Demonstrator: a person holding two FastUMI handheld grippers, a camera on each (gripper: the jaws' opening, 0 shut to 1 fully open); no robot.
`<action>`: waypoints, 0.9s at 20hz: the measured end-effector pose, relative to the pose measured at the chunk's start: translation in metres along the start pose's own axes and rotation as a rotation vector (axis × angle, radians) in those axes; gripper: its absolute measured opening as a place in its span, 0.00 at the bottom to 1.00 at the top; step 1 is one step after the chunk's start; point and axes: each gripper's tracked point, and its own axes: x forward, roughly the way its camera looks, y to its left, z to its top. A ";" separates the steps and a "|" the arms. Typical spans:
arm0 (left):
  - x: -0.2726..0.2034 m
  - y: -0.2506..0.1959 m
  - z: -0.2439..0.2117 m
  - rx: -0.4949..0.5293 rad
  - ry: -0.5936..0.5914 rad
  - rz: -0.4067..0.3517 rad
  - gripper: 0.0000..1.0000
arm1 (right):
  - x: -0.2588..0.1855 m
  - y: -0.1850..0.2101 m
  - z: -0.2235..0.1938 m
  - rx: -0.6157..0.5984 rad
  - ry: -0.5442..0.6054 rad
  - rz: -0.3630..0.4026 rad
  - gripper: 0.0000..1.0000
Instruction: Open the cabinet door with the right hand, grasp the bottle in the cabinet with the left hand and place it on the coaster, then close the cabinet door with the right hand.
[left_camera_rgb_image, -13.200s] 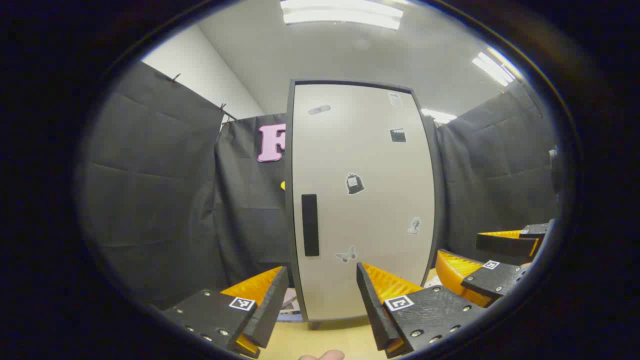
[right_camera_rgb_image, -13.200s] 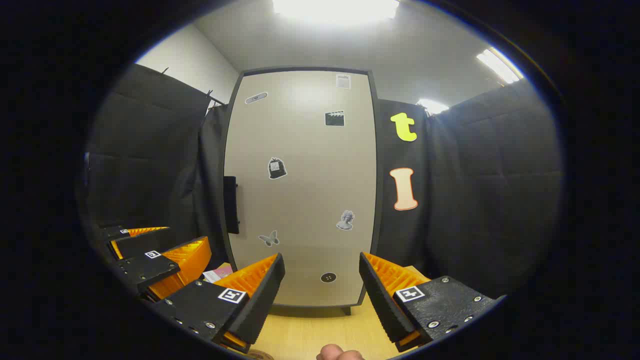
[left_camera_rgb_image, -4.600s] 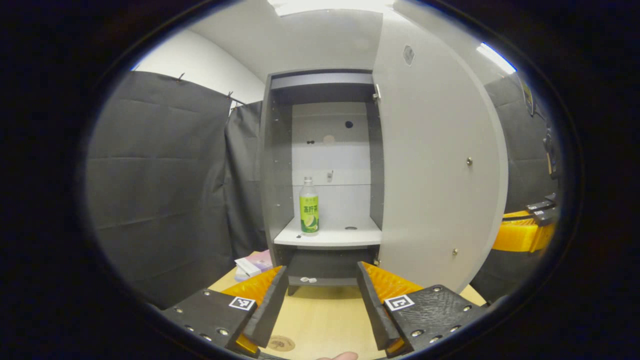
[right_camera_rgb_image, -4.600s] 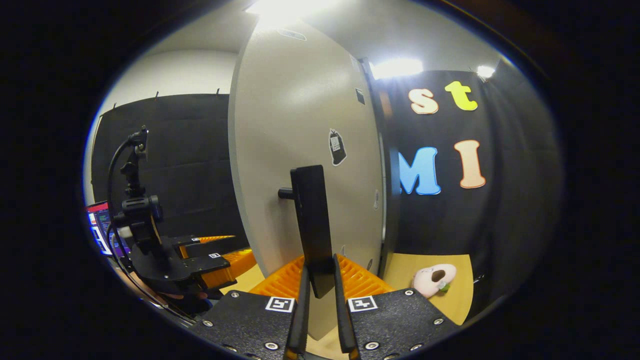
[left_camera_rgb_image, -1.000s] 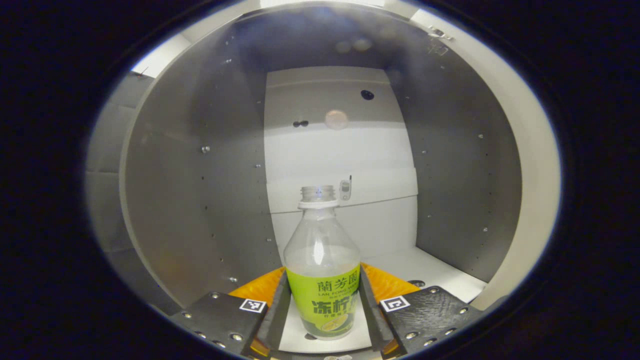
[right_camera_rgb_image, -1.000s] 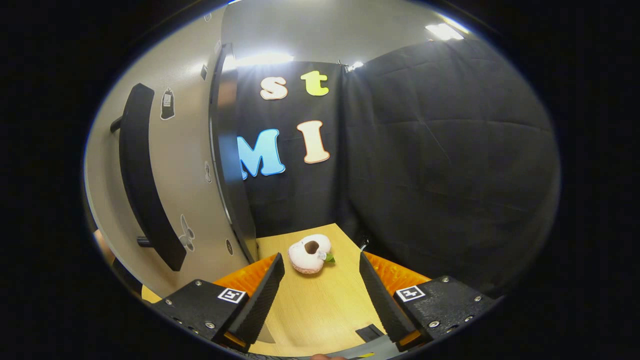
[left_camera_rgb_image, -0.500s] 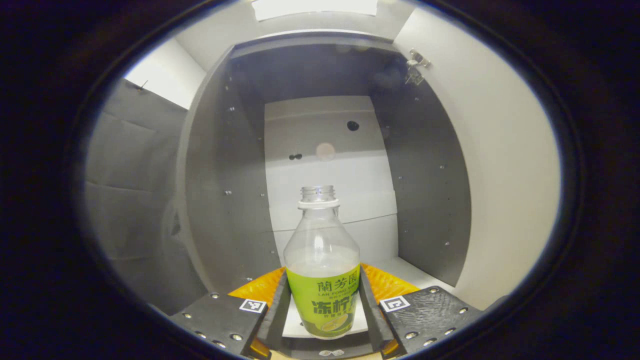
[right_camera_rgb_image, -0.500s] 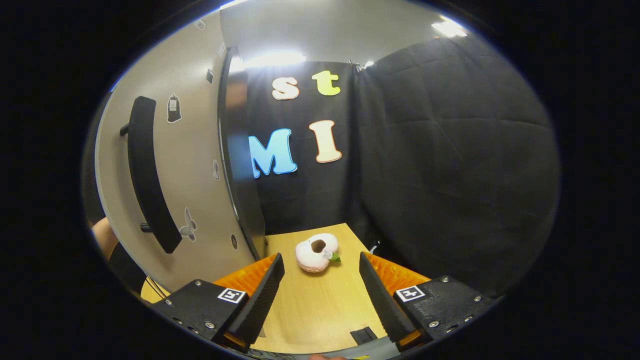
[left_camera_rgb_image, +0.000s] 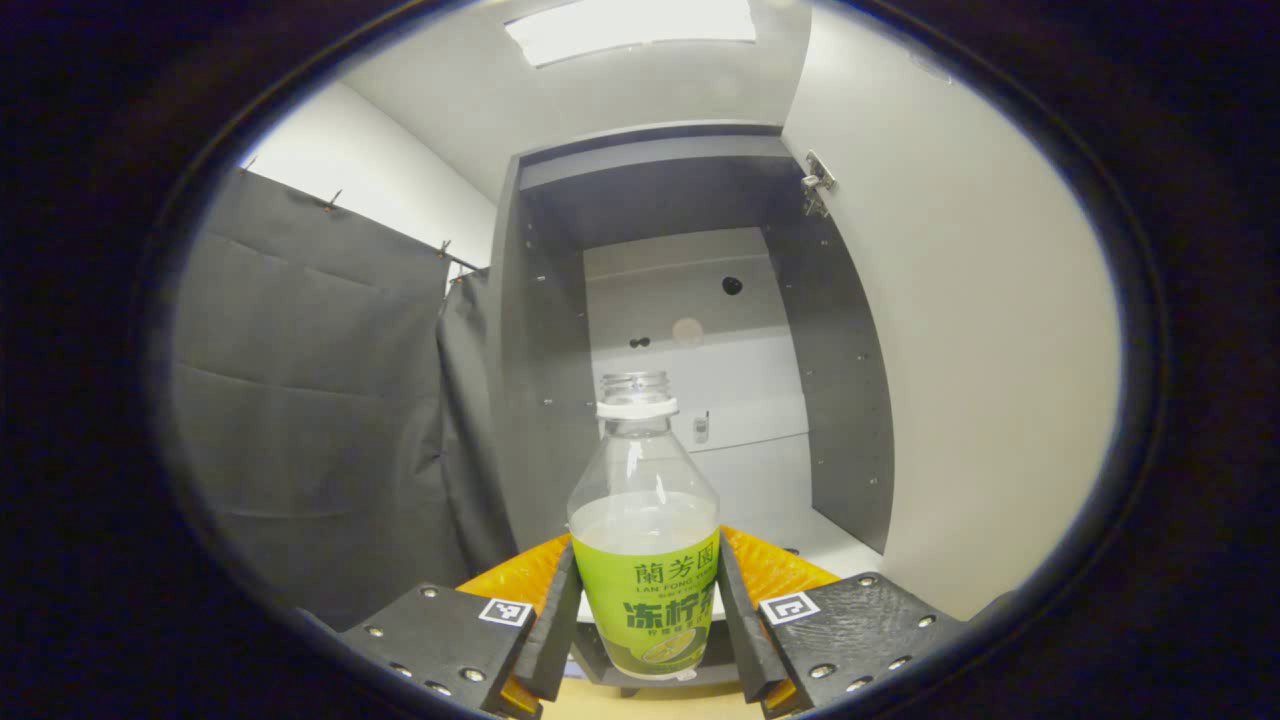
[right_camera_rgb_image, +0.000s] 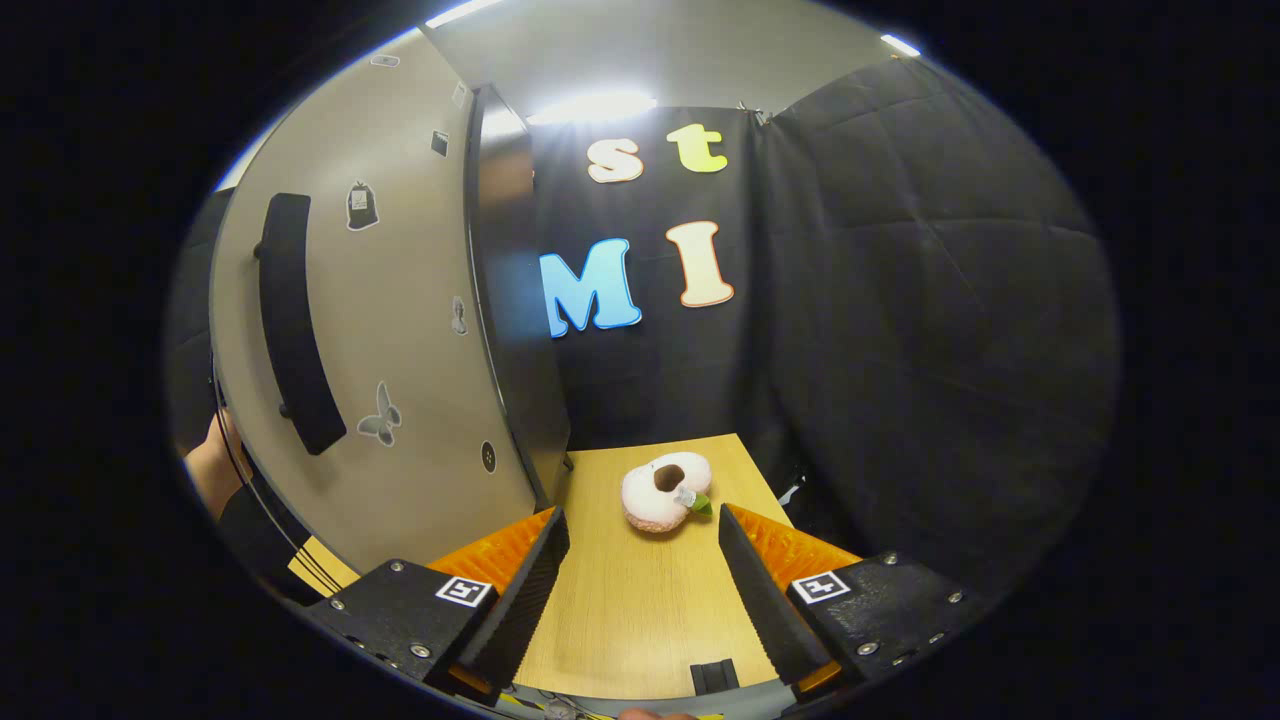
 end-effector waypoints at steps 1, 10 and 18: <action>-0.013 0.004 -0.002 -0.001 0.000 0.017 0.72 | 0.002 -0.001 -0.004 -0.001 0.008 0.020 0.93; -0.115 0.026 -0.043 0.038 0.000 0.163 0.67 | 0.028 0.001 -0.043 -0.084 0.069 0.129 0.93; -0.201 0.054 -0.144 0.056 -0.008 0.242 0.72 | 0.070 0.006 -0.044 -0.018 0.020 0.049 0.91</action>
